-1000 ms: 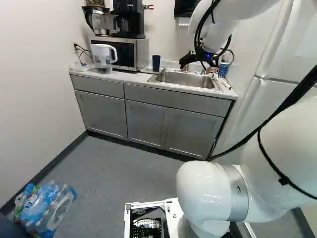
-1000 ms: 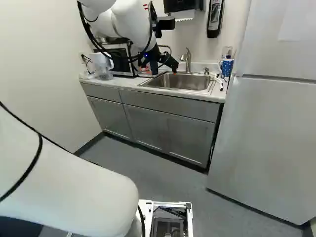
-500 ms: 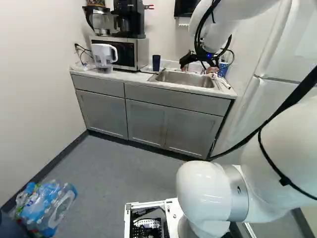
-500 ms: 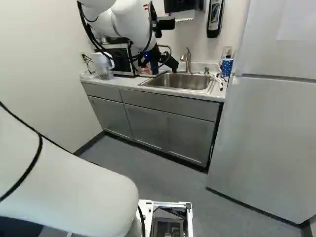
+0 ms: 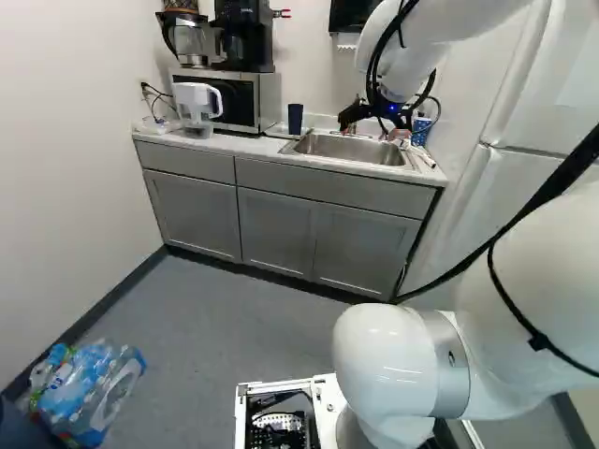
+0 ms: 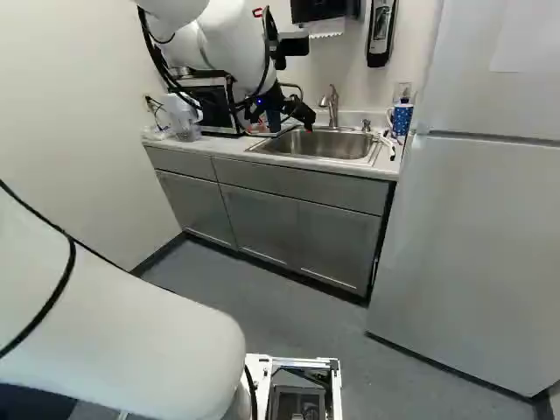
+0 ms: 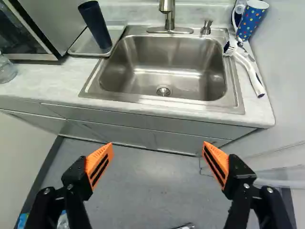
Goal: Rinse the cup and place it in the tray
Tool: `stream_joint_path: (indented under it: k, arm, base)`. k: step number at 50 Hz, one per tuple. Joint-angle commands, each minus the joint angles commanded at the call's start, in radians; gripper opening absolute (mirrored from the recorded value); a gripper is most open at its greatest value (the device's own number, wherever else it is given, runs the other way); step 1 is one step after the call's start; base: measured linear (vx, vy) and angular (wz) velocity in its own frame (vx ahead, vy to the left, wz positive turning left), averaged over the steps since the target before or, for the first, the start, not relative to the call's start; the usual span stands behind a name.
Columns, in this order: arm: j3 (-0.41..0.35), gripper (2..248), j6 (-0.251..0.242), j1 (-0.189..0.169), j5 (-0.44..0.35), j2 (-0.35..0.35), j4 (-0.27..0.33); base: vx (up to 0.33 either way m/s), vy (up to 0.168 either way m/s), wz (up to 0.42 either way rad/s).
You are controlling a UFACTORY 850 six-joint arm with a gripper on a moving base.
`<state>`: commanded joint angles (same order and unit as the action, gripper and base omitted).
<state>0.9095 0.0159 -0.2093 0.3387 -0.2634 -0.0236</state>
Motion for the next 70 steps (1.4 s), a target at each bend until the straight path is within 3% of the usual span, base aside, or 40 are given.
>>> stream_joint_path:
  k: [35,70]
  arm:
    - [-0.115,247,-0.002,0.029,-0.17,-0.002,0.003]
    - [-0.323,247,-0.006,0.082,-0.476,-0.006,0.009]
  base:
    - [0.0,0.0,0.0]
    - [0.0,0.0,0.0]
